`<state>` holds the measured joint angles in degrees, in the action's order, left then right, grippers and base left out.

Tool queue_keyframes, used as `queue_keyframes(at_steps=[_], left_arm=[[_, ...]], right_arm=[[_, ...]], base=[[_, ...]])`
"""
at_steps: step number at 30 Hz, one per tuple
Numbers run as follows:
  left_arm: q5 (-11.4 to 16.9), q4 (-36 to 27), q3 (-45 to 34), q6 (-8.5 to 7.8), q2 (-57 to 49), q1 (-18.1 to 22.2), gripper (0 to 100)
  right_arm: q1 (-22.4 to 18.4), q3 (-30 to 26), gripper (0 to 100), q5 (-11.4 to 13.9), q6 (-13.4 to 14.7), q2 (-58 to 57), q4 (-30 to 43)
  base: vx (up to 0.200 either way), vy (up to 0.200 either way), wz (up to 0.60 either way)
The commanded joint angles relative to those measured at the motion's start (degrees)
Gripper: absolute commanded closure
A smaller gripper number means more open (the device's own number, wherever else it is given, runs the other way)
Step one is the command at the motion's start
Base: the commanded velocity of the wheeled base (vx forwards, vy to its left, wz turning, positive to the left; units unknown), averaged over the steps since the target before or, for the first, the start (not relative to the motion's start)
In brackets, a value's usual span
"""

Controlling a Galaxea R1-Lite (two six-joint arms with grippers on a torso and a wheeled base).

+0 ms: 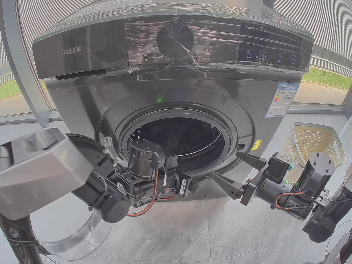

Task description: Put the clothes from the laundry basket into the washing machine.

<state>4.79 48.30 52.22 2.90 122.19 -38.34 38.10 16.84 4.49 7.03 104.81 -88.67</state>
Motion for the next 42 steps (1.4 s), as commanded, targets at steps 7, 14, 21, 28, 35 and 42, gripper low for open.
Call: queue_keyframes(at_steps=[7,14,21,28,35,42], left_arm=[[-2.51,1.53,-15.57,5.45,-31.66,-5.08,0],[-4.79,1.62,-28.41,8.52,-45.81,-4.99,0],[-10.68,3.73,-35.26,5.36,-54.33,-4.55,0],[-14.37,3.12,-38.07,-0.09,-58.47,-1.91,0],[-17.27,3.03,-40.36,-2.55,-61.19,-0.33,0],[-17.18,2.94,-43.08,-2.73,-64.53,3.01,0]], right_arm=[[-4.87,-0.14,0,1.14,0.09,-5.67,0.08],[-6.98,-3.3,0,1.14,-0.27,-8.84,0.08],[-9.79,-8.4,0,1.14,-0.27,-13.14,0.08],[-9.97,-12.44,0,0.88,-0.53,-15.43,0.17],[-10.23,-14.37,0,-1.59,-0.97,-17.54,0.61],[-10.23,-16.84,0,-3.7,-0.97,-21.58,1.22]], base=[[0.0,0.0,0.0],[0.0,0.0,0.0],[-0.029,0.0,0.0],[-0.2,0.0,0.0],[-0.2,0.0,0.0],[-0.2,0.0,0.0]])
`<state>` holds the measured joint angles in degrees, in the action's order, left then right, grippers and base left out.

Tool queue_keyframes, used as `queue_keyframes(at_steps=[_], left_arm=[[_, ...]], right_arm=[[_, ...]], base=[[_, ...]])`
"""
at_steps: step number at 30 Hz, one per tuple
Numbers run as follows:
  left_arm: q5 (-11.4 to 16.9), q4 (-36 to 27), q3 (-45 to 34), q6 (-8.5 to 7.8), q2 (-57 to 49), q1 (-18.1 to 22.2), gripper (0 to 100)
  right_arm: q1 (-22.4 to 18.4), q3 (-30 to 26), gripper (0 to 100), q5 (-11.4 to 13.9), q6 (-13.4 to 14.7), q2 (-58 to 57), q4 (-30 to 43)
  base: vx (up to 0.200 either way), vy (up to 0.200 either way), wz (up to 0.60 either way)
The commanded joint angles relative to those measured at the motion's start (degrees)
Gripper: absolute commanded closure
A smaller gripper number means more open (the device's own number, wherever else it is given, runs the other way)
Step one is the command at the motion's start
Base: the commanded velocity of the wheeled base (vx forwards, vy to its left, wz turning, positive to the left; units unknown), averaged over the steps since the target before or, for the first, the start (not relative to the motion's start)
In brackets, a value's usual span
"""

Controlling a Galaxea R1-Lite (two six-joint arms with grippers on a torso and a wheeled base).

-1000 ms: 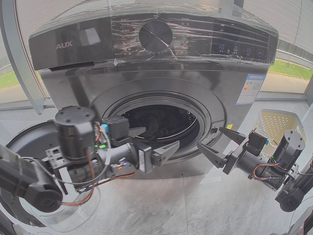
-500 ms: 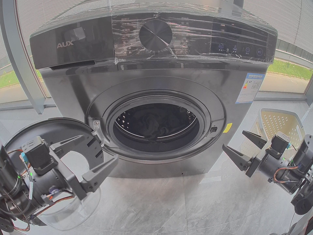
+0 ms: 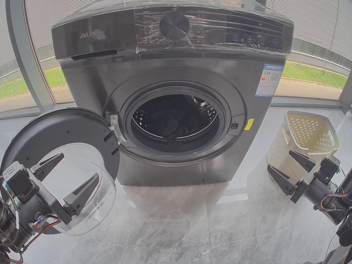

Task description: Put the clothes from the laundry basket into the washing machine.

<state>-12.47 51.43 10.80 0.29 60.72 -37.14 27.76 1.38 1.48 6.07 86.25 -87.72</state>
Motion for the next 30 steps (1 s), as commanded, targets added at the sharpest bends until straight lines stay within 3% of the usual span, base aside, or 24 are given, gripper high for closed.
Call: queue_keyframes(at_steps=[1,7,13,15,17,18,19,21,25,29,30], left_arm=[[0.17,-0.1,-2.1,-0.12,-3.94,2.87,0],[2.45,-0.19,-5.18,-0.12,-9.04,9.99,0],[2.8,-1.77,-10.8,0.15,-19.32,11.3,0],[2.63,-6.96,-10.8,0.32,-23.46,11.39,0],[2.72,-19.79,-10.8,-0.12,-32.86,12.54,0],[2.72,-21.2,-10.8,-0.2,-33.83,12.89,0],[2.8,-28.58,-10.8,-0.03,-37.87,15.96,0],[3.33,-35.08,-10.8,0.41,-42.62,18.34,0],[4.47,-41.06,-10.8,0.76,-51.49,21.32,0],[6.58,-43.52,-10.8,3.49,-55.45,25.54,0],[6.67,-43.7,-10.8,3.57,-55.54,25.63,0]], right_arm=[[0.02,-1.38,0,-1.12,-0.01,-4.07,0.71],[-1.83,-1.38,0,-2.53,-2.56,-13.12,8.97],[-4.91,-1.38,0,-3.5,-5.28,-29.12,28.75],[-7.19,-1.38,0,-3.58,-5.46,-33.16,33.14],[-10.36,-1.38,0,-3.58,-6.51,-40.81,40.26],[-10.71,-1.38,0,-3.58,-6.6,-41.86,41.23],[-12.47,-1.38,0,-3.5,-6.95,-47.93,45.62],[-15.01,-1.38,0,-3.41,-6.86,-54.7,51.25],[-16.86,-1.38,0,-3.32,-6.86,-67.18,62.15],[-16.95,-1.38,0,-3.32,-6.95,-78.95,76.03],[-16.95,-1.38,0,-3.32,-6.95,-79.39,76.65]], base=[[-0.2,0.0,0.0],[-0.2,0.0,0.0],[-0.133,0.0,0.0],[0.0,0.0,0.0],[0.0,0.0,0.0],[0.0,0.0,0.0],[0.0,0.0,0.0],[0.0,0.0,0.0],[0.0,0.0,0.0],[0.0,0.0,0.0],[0.0,0.0,0.0]])
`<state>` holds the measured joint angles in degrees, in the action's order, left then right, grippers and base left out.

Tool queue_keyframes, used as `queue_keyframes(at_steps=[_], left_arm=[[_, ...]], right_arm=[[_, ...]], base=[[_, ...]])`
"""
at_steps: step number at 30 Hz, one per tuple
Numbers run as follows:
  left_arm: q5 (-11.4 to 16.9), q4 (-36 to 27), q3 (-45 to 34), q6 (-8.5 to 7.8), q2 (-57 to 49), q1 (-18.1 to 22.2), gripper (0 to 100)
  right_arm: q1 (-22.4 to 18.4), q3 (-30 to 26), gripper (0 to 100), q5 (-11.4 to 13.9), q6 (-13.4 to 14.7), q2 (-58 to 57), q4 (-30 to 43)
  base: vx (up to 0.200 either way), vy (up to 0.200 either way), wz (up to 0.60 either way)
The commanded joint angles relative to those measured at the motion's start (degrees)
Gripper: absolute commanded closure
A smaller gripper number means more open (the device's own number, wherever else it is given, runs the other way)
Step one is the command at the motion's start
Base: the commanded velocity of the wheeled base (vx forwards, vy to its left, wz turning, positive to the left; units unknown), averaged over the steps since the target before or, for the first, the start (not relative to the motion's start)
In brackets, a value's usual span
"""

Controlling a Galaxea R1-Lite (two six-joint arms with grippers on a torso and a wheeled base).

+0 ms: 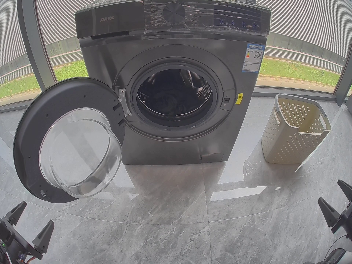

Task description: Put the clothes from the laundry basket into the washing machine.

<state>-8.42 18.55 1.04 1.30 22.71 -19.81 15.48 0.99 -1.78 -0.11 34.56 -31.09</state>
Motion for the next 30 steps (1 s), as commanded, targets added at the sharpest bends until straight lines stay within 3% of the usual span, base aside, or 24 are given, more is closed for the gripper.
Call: queue_keyframes(at_steps=[1,3,5,6,8,9,10,11,12,13,14,16,17,18,19,20,21,22,23,24,27,30], left_arm=[[2.97,-11.61,-1.04,2.39,-17.7,9.26,0],[2.89,-12.23,-1.04,2.21,-17.61,11.2,0],[2.89,-12.31,-1.04,1.95,-17.61,13.83,0],[3.15,-12.84,-1.04,1.24,-17.88,16.38,0],[4.56,-15.48,-1.04,-1.83,-20.95,20.34,0],[5.61,-16.71,-1.04,-3.77,-22.45,20.86,0],[5.87,-16.97,-1.04,-4.2,-22.27,20.51,0],[5.87,-16.97,-1.04,-4.29,-22.18,20.51,0],[5.96,-16.88,-1.04,-4.12,-22.27,20.07,0],[5.96,-16.88,-1.04,-3.59,-22.62,19.99,0],[5.79,-16.88,-1.04,-3.68,-22.71,19.99,0],[5.35,-17.32,-1.04,-4.03,-22.62,19.9,0],[5.17,-17.5,-1.04,-3.24,-22.62,19.9,0],[5.0,-17.59,-0.95,-3.06,-22.62,19.9,0],[5.0,-17.59,-0.95,-3.06,-22.62,19.9,0],[7.02,-17.94,-1.04,-0.6,-22.71,19.99,0],[8.6,-18.2,-1.04,-0.6,-22.71,19.9,0],[9.21,-18.29,-1.04,-0.86,-22.71,19.9,0],[10.62,-19.26,-1.04,-2.18,-22.71,19.9,0],[11.06,-20.49,-1.04,-3.15,-22.62,19.9,0],[11.32,-21.02,-1.04,-4.03,-22.71,19.9,0],[11.32,-20.93,-1.04,-3.85,-22.71,19.9,0]], right_arm=[[-4.76,-0.99,0,-0.42,-0.15,-30.43,25.37],[-4.76,-0.99,0,-1.38,0.37,-29.46,26.43],[-5.29,-0.99,0,-4.64,0.37,-29.11,26.69],[-7.48,-0.99,0,-7.01,-0.68,-29.11,26.87],[-11.88,-0.99,0,-6.13,-2.61,-29.46,26.96],[-14.69,-0.9,0,-3.93,-3.58,-30.52,26.96],[-16.1,-0.9,0,-1.82,-3.67,-31.57,27.48],[-16.36,-0.9,0,-1.47,-3.58,-31.75,27.48],[-16.45,-0.81,0,4.5,-3.41,-33.77,27.92],[-15.83,-0.72,0,7.58,-1.91,-34.12,28.1],[-15.92,-0.55,0,7.14,-0.07,-34.12,28.54],[-15.92,-0.2,0,2.57,1.78,-34.12,29.68],[-16.01,0.16,0,-2.35,2.31,-34.03,31.44],[-16.01,0.16,0,-3.41,2.83,-34.21,31.26],[-16.01,0.16,0,-3.41,2.83,-34.21,31.26],[-15.83,0.51,0,-2.35,2.83,-34.12,33.11],[-15.83,-0.02,0,0.02,0.99,-34.12,33.11],[-15.83,-0.02,0,1.43,-0.24,-34.3,33.11],[-15.57,-0.02,0,2.66,-1.21,-34.12,33.11],[-15.57,-0.02,0,2.31,-0.94,-34.38,33.2],[-15.57,-0.37,0,2.04,-0.07,-34.56,32.32],[-15.66,-0.37,0,1.96,-0.24,-34.56,32.32]], base=[[0.0,0.0,0.0],[0.0,0.0,0.0],[0.0,0.0,0.0],[0.0,0.0,0.0],[0.0,0.0,0.0],[0.0,0.0,0.0],[0.0,0.0,0.0],[0.0,0.0,0.0],[0.0,0.0,0.0],[0.0,0.0,0.0],[0.0,0.0,0.0],[0.0,0.0,0.0],[0.0,0.0,0.0],[0.0,0.0,0.0],[0.0,0.0,0.0],[0.0,0.0,0.0],[0.0,0.0,0.0],[0.0,0.0,0.0],[0.0,0.0,0.0],[0.0,0.0,0.0],[0.0,0.0,0.0],[0.0,0.0,0.0]])
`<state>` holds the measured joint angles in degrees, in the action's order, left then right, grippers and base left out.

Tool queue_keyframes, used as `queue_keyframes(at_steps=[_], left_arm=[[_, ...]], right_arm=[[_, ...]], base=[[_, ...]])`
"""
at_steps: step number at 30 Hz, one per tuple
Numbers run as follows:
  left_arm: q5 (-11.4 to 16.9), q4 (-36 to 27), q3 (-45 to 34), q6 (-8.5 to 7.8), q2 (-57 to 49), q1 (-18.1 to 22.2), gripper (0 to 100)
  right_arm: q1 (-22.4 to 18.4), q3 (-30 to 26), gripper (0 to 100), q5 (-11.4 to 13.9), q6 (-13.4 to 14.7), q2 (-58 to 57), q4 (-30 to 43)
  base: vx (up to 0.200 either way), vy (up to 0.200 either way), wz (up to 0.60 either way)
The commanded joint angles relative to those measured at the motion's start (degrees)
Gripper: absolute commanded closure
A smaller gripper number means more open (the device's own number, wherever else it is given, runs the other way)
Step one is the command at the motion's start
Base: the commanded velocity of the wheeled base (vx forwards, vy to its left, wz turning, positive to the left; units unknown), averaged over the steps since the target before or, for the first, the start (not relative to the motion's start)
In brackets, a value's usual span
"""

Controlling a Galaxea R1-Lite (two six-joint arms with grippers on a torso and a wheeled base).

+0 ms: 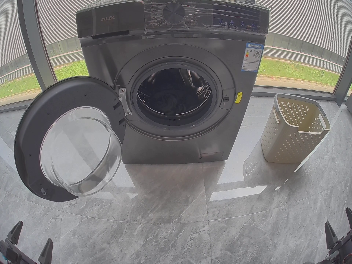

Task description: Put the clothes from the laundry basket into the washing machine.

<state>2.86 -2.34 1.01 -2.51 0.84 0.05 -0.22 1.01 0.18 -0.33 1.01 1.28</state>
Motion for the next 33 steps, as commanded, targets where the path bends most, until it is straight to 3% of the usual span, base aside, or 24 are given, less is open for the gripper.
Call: queue_keyframes(at_steps=[1,8,20,33], left_arm=[[0.04,-0.03,-1.01,-0.04,-0.84,0.13,0],[-0.23,-0.03,-1.01,0.93,-0.75,0.04,0],[0.04,-0.03,-1.01,-0.04,-0.84,0.04,0],[-0.14,-0.03,-1.01,0.75,-0.84,0.04,0]], right_arm=[[0.04,-0.4,0,-0.01,-0.02,-1.01,-0.05],[0.04,-0.4,0,-0.01,-0.02,-1.01,-0.05],[0.04,-0.4,0,-0.01,-0.02,-1.01,-0.05],[0.04,-0.4,0,-0.01,-0.02,-1.01,-0.05]], base=[[0.0,0.0,0.0],[0.0,0.171,0.0],[0.0,0.2,0.0],[0.0,0.2,0.0]])
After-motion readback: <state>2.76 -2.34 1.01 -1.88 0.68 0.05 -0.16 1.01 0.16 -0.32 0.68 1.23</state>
